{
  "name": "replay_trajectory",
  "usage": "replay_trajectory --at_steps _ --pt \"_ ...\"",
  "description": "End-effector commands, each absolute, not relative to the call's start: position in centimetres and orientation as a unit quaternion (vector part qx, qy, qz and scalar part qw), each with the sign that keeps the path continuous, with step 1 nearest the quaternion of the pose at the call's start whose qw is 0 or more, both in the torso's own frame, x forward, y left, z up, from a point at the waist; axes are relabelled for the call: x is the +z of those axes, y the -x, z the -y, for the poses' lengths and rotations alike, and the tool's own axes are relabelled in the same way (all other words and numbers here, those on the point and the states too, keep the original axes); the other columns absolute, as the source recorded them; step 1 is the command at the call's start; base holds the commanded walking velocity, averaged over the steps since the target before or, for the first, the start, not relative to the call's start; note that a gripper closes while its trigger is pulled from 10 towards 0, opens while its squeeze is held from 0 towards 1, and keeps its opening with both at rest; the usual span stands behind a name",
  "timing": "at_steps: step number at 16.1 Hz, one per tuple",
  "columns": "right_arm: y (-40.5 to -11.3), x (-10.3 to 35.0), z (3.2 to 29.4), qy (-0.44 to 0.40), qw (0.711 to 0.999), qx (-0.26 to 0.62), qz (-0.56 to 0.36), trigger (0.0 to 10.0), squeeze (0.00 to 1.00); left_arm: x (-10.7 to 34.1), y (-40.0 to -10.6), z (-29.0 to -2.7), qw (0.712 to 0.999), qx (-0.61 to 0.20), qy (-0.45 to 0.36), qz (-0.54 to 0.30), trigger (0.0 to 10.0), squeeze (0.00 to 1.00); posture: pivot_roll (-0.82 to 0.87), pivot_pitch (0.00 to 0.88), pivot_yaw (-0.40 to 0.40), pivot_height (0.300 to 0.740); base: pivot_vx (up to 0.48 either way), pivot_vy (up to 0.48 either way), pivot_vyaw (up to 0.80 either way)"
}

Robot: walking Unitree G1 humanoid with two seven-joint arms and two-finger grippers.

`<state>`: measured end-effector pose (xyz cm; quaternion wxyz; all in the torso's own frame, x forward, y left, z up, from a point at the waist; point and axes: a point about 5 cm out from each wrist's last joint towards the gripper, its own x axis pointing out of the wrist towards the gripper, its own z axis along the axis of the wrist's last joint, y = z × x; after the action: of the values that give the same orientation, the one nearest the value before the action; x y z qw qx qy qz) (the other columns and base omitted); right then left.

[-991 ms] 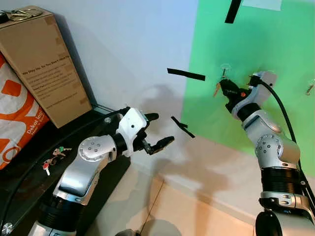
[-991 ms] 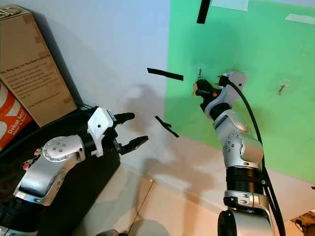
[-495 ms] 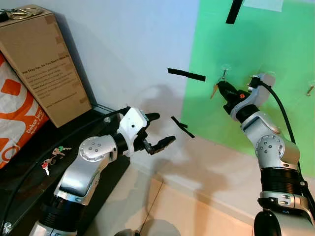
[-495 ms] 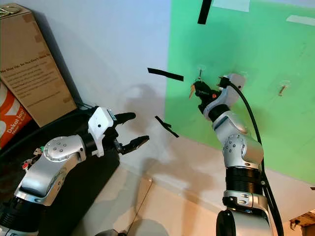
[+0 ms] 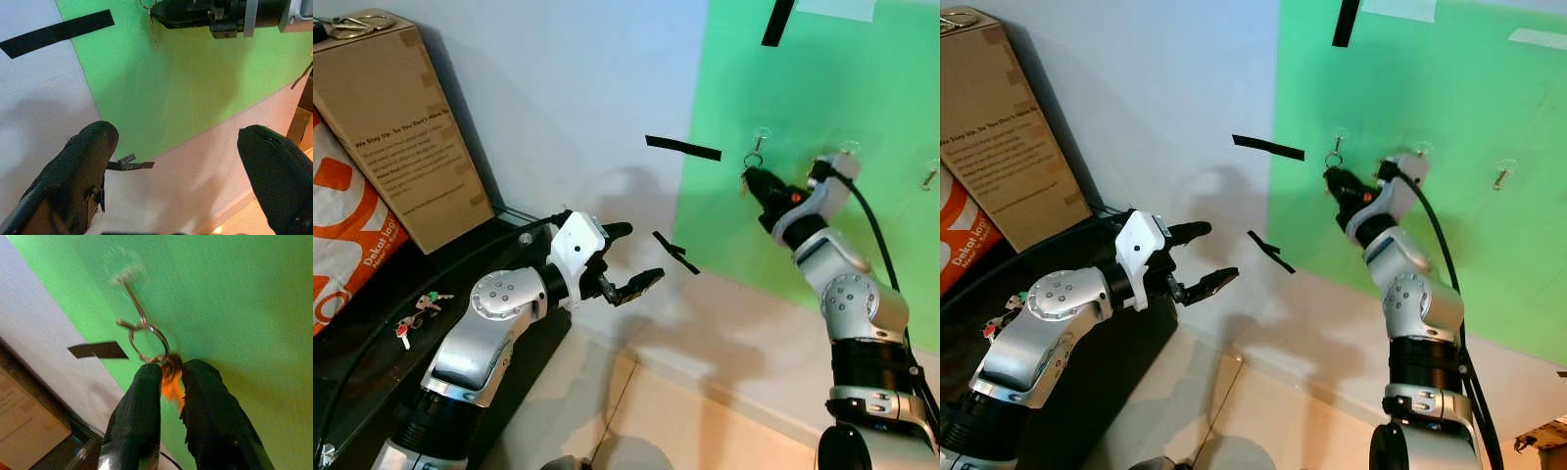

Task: Hang keys on a hook

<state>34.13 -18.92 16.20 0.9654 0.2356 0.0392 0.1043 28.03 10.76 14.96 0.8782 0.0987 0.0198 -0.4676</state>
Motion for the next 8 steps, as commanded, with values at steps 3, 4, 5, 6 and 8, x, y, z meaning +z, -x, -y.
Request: replay_trajectory --at_steps 3,4,5,6,8 --pt "-33.0 16.2 18.8 -0.202 0.973 0.112 -0.022 10.0 1.00 15.5 -28.4 -11.5 0.896 -0.431 -0.106 -0.004 10.0 0.00 -0.08 0.000 0.045 0.740 0.000 0.000 0.00" --pt "-32.6 16.3 18.7 -0.201 0.971 0.125 -0.017 10.0 1.00 15.4 -28.6 -11.8 0.904 -0.414 -0.107 -0.001 10.0 0.00 -0.08 0.000 0.047 0.740 0.000 0.000 0.00" --pt "-32.0 16.3 18.4 -0.192 0.971 0.139 -0.017 10.0 1.00 15.2 -29.0 -12.6 0.925 -0.368 -0.100 0.003 10.0 0.00 -0.08 0.000 0.049 0.740 0.000 0.000 0.00" --pt "-31.2 15.8 18.0 -0.167 0.975 0.148 -0.027 10.0 1.00 15.0 -29.5 -13.8 0.949 -0.304 -0.086 0.002 10.0 0.00 -0.08 0.000 0.051 0.740 0.000 0.000 0.00" --pt "-30.0 15.0 17.2 -0.138 0.979 0.148 -0.029 10.0 1.00 14.6 -29.4 -15.2 0.966 -0.243 -0.085 0.001 10.0 0.00 -0.08 0.000 0.051 0.740 0.000 0.000 0.00"
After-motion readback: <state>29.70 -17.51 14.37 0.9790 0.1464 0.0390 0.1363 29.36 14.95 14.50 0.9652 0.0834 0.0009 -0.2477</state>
